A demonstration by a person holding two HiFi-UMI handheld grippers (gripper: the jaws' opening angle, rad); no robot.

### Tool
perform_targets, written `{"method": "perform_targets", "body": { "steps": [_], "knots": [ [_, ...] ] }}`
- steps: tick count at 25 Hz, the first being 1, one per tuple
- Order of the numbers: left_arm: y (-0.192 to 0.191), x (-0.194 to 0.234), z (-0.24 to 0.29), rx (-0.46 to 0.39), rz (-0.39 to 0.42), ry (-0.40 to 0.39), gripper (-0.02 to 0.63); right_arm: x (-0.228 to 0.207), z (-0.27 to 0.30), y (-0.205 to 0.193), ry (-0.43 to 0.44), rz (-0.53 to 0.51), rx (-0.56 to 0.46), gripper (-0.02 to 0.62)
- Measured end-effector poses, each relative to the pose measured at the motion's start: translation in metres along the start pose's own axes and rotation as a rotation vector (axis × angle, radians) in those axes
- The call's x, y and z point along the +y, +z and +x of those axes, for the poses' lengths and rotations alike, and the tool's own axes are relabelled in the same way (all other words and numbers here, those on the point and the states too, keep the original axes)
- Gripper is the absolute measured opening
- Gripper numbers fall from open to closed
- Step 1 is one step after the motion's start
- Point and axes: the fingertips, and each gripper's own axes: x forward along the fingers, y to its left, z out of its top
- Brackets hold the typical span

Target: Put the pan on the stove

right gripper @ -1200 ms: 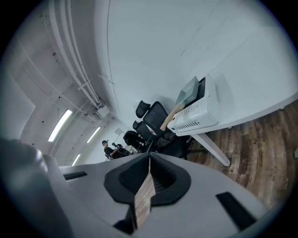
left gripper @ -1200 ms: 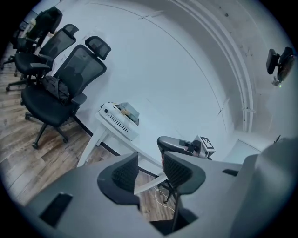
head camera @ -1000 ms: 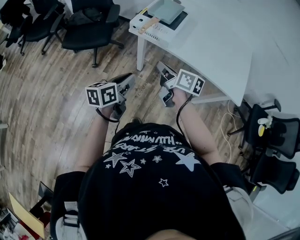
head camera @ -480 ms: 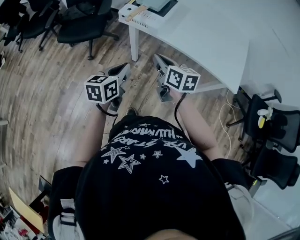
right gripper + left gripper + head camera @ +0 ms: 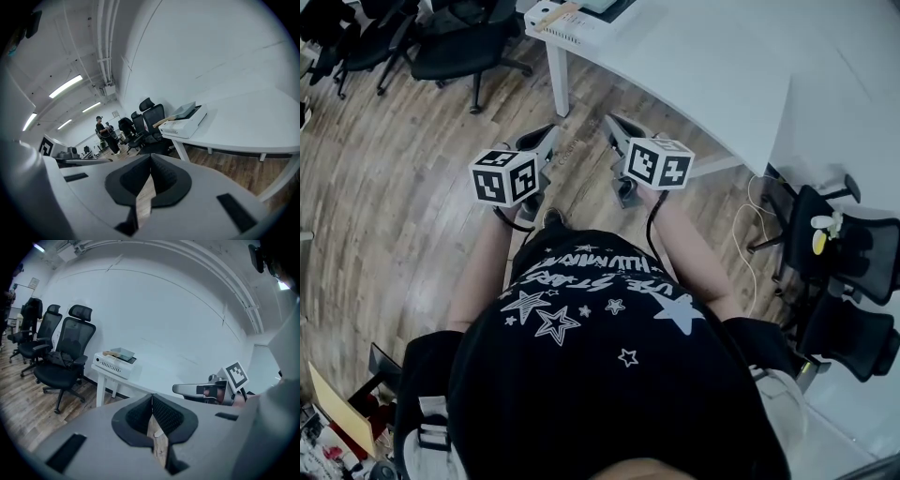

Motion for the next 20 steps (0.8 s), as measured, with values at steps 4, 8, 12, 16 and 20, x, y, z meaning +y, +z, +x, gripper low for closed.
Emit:
{"method": "perform_targets", "body": {
  "steps": [4,8,12,16,20],
  "knots": [
    [-0.015,-0.015,-0.007,0.0,-0.017,0.016,0.009,-0.004,-0.019,-0.014,-0.02,-0.028,0.016,0.007],
    [-0.031,-0.03,-0.015,0.006,-0.026,0.032,0.011,-0.006,-0.038,-0.028,-0.023,-0.041,0.025,0.007],
    [-0.05,-0.047,-0.025,0.016,-0.037,0.044,0.011,-0.002,-0.057,-0.045,-0.007,-0.038,0.039,0.006],
    [-0.07,-0.065,-0.034,0.026,-0.051,0.053,0.009,0.001,-0.074,-0.061,0.003,-0.032,0.047,0.006],
    [-0.089,-0.082,-0.044,0.023,-0.076,0.058,0.011,0.004,-0.092,-0.08,0.015,-0.032,0.062,0.006]
  ]
}}
